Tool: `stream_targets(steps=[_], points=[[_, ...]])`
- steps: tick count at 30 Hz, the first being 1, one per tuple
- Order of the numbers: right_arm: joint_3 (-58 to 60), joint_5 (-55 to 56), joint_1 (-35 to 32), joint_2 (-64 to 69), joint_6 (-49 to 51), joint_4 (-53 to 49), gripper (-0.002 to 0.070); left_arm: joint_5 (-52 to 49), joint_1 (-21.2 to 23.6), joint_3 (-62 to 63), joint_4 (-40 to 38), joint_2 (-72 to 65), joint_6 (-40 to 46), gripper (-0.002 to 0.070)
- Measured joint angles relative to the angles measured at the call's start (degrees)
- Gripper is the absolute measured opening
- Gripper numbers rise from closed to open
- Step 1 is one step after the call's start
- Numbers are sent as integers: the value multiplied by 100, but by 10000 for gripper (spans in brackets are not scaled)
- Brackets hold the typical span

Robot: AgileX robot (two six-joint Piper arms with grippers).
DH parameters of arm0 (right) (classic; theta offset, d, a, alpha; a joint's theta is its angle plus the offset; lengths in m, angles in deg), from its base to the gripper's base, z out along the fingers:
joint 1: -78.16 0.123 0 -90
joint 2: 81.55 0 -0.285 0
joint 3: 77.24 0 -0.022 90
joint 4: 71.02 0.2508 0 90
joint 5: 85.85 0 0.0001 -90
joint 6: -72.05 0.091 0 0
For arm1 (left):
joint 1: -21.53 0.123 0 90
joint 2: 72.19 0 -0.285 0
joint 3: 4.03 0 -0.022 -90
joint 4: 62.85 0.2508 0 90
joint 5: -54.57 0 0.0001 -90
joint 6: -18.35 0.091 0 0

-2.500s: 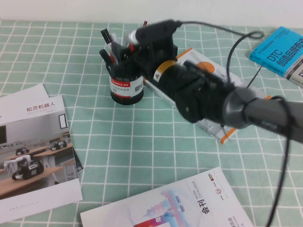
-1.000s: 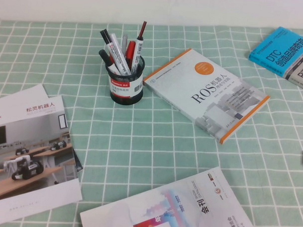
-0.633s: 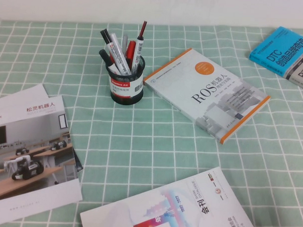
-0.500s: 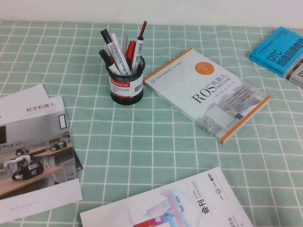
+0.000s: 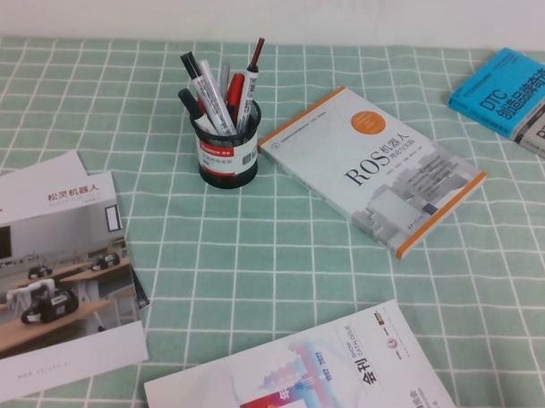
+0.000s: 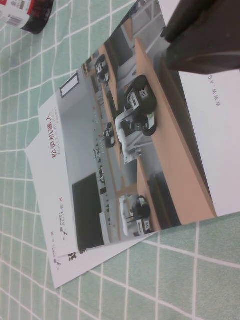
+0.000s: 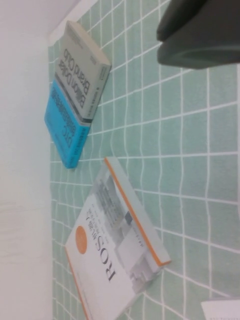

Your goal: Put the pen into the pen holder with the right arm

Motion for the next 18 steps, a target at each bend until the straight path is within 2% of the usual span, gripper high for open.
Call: stream_targets(steps=[4,11,18], points=[[0,47,0,0,-205,165,-19,0,0,0,0,0,0,-6],[0,-333,0,0,-2456,2204,-19,0,0,0,0,0,0,-6],[4,-833,0,0,-2809,2610,-19,0,0,0,0,0,0,-6]])
